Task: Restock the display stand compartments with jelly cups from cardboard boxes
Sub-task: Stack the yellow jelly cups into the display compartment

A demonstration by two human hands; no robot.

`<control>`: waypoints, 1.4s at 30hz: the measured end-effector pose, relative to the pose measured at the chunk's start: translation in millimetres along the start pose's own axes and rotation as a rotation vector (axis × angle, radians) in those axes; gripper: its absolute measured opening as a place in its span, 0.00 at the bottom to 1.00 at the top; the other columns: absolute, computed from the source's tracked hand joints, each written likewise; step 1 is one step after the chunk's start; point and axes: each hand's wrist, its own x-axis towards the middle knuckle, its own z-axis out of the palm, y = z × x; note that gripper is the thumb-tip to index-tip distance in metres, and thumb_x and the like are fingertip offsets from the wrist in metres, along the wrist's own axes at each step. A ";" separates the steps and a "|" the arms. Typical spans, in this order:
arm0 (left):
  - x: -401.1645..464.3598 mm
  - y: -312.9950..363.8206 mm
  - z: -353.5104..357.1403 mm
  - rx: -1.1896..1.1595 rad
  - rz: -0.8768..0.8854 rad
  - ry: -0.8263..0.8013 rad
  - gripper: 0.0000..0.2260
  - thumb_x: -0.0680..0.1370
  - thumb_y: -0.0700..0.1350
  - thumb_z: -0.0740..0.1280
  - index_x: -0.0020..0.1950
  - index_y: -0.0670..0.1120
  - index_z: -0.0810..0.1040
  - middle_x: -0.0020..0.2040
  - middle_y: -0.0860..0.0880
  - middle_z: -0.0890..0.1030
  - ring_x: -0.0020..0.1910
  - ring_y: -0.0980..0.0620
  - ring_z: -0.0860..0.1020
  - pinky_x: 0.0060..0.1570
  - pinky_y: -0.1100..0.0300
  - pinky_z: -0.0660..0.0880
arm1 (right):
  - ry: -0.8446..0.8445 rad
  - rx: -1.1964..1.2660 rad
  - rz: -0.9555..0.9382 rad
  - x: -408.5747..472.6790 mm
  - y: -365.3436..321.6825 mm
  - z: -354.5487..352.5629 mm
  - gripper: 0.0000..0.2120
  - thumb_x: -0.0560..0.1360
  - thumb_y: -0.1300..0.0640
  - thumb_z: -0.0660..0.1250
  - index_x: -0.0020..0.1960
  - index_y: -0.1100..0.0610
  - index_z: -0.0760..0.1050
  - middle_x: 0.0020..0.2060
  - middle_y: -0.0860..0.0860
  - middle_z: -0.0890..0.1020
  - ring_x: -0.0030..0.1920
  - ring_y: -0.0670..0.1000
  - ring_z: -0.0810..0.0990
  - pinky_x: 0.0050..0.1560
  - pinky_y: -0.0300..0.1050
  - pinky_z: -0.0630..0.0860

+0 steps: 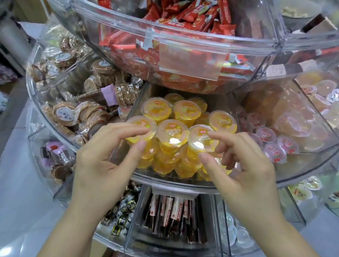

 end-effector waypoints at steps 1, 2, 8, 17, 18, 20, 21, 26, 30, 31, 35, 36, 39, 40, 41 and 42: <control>-7.9 0.9 -5.4 -0.034 -0.071 0.036 0.08 0.75 0.45 0.66 0.52 0.54 0.78 0.48 0.61 0.80 0.51 0.61 0.77 0.52 0.70 0.70 | -0.049 0.066 -0.015 -0.6 -5.9 2.3 0.10 0.72 0.50 0.67 0.52 0.47 0.77 0.38 0.42 0.73 0.35 0.43 0.71 0.36 0.30 0.67; -17.9 2.2 -11.3 -0.065 -0.144 0.071 0.09 0.74 0.46 0.66 0.51 0.57 0.79 0.47 0.60 0.81 0.49 0.60 0.78 0.50 0.71 0.71 | -0.108 0.133 -0.019 -2.5 -11.7 6.1 0.08 0.72 0.51 0.66 0.51 0.45 0.77 0.37 0.43 0.75 0.34 0.44 0.72 0.35 0.30 0.68; -125.0 7.7 -41.2 -0.035 -0.625 0.294 0.04 0.73 0.52 0.70 0.44 0.63 0.80 0.44 0.62 0.82 0.45 0.63 0.79 0.47 0.76 0.71 | -0.656 0.455 0.128 -47.4 -36.1 55.6 0.07 0.71 0.49 0.67 0.48 0.43 0.79 0.36 0.44 0.80 0.33 0.44 0.76 0.34 0.33 0.71; -378.0 -72.3 -22.9 -0.042 -1.336 0.542 0.12 0.75 0.39 0.67 0.42 0.58 0.81 0.42 0.61 0.83 0.46 0.64 0.79 0.47 0.72 0.73 | -1.497 0.159 0.323 -208.7 25.5 222.4 0.06 0.76 0.54 0.65 0.52 0.47 0.76 0.35 0.43 0.76 0.35 0.38 0.73 0.38 0.31 0.69; -405.7 -90.2 -13.9 -0.047 -1.408 0.542 0.12 0.75 0.39 0.67 0.42 0.57 0.80 0.42 0.60 0.83 0.46 0.62 0.79 0.47 0.68 0.74 | -1.558 0.082 0.349 -234.8 43.6 243.2 0.06 0.76 0.54 0.64 0.53 0.49 0.76 0.38 0.43 0.77 0.37 0.39 0.74 0.40 0.33 0.70; -458.5 -131.1 5.4 -0.061 -1.533 0.558 0.09 0.76 0.38 0.67 0.45 0.53 0.80 0.44 0.57 0.82 0.48 0.57 0.80 0.41 0.67 0.74 | -1.613 -0.044 0.391 -284.7 83.0 285.4 0.07 0.76 0.56 0.65 0.53 0.53 0.76 0.41 0.46 0.79 0.43 0.46 0.78 0.45 0.36 0.72; -482.9 -155.6 14.8 -0.064 -1.573 0.561 0.07 0.76 0.38 0.66 0.47 0.50 0.79 0.45 0.55 0.82 0.49 0.55 0.80 0.40 0.70 0.73 | -1.613 -0.088 0.387 -306.4 104.1 309.0 0.07 0.76 0.59 0.65 0.53 0.56 0.77 0.40 0.48 0.79 0.43 0.49 0.78 0.44 0.36 0.71; -585.3 -282.5 67.9 -0.056 -1.704 0.392 0.09 0.76 0.38 0.66 0.55 0.42 0.79 0.47 0.47 0.80 0.45 0.47 0.78 0.41 0.66 0.68 | -1.615 -0.353 0.354 -388.2 221.2 432.6 0.14 0.74 0.57 0.67 0.58 0.59 0.75 0.50 0.55 0.81 0.52 0.55 0.79 0.49 0.41 0.70; -637.1 -375.6 110.2 0.022 -1.654 0.244 0.11 0.75 0.40 0.67 0.57 0.43 0.77 0.52 0.46 0.81 0.52 0.49 0.78 0.47 0.67 0.67 | -1.574 -0.377 0.428 -432.6 302.4 521.0 0.19 0.73 0.56 0.69 0.61 0.61 0.71 0.54 0.58 0.80 0.57 0.58 0.78 0.56 0.46 0.72; -645.5 -398.0 120.1 0.035 -1.635 0.217 0.12 0.74 0.40 0.67 0.57 0.43 0.77 0.53 0.45 0.80 0.54 0.48 0.77 0.50 0.65 0.67 | -1.538 -0.334 0.463 -440.8 317.7 541.3 0.21 0.72 0.56 0.69 0.62 0.61 0.70 0.55 0.58 0.80 0.57 0.58 0.78 0.58 0.46 0.72; -666.0 -470.5 159.6 0.147 -1.581 0.031 0.20 0.74 0.46 0.68 0.63 0.42 0.70 0.60 0.41 0.73 0.60 0.42 0.71 0.59 0.52 0.68 | -1.372 -0.242 0.616 -469.3 359.4 606.0 0.30 0.69 0.48 0.72 0.65 0.59 0.68 0.56 0.54 0.78 0.56 0.55 0.77 0.57 0.49 0.75; -668.0 -484.5 168.7 0.163 -1.568 -0.008 0.23 0.74 0.48 0.68 0.65 0.42 0.68 0.63 0.41 0.71 0.62 0.41 0.71 0.60 0.52 0.68 | -1.331 -0.256 0.633 -476.5 366.6 617.4 0.32 0.68 0.46 0.73 0.66 0.59 0.67 0.59 0.54 0.77 0.58 0.56 0.76 0.58 0.50 0.74; -669.0 -514.4 186.5 0.252 -1.588 -0.048 0.31 0.71 0.52 0.70 0.69 0.44 0.63 0.70 0.39 0.63 0.60 0.38 0.73 0.54 0.50 0.72 | -1.209 -0.236 0.611 -494.4 384.1 637.0 0.34 0.66 0.47 0.74 0.67 0.59 0.68 0.62 0.57 0.75 0.62 0.57 0.74 0.63 0.52 0.71; -668.3 -520.5 189.9 0.295 -1.586 -0.036 0.31 0.71 0.51 0.71 0.69 0.45 0.62 0.70 0.39 0.63 0.59 0.37 0.73 0.52 0.49 0.72 | -1.185 -0.227 0.609 -497.4 386.8 636.7 0.33 0.66 0.49 0.74 0.67 0.58 0.67 0.62 0.57 0.74 0.62 0.58 0.74 0.64 0.52 0.71; -668.2 -525.0 192.2 0.320 -1.582 -0.031 0.31 0.70 0.48 0.71 0.69 0.45 0.62 0.70 0.38 0.63 0.58 0.36 0.74 0.51 0.48 0.73 | -1.174 -0.215 0.607 -499.2 388.8 633.9 0.32 0.67 0.51 0.74 0.67 0.56 0.67 0.62 0.58 0.74 0.61 0.58 0.75 0.63 0.52 0.71; -669.1 -527.2 193.5 0.318 -1.587 -0.026 0.31 0.70 0.46 0.71 0.70 0.44 0.62 0.69 0.38 0.65 0.58 0.36 0.74 0.51 0.49 0.73 | -1.172 -0.198 0.601 -500.3 389.5 628.9 0.31 0.67 0.53 0.74 0.66 0.55 0.68 0.62 0.58 0.73 0.60 0.58 0.75 0.62 0.53 0.72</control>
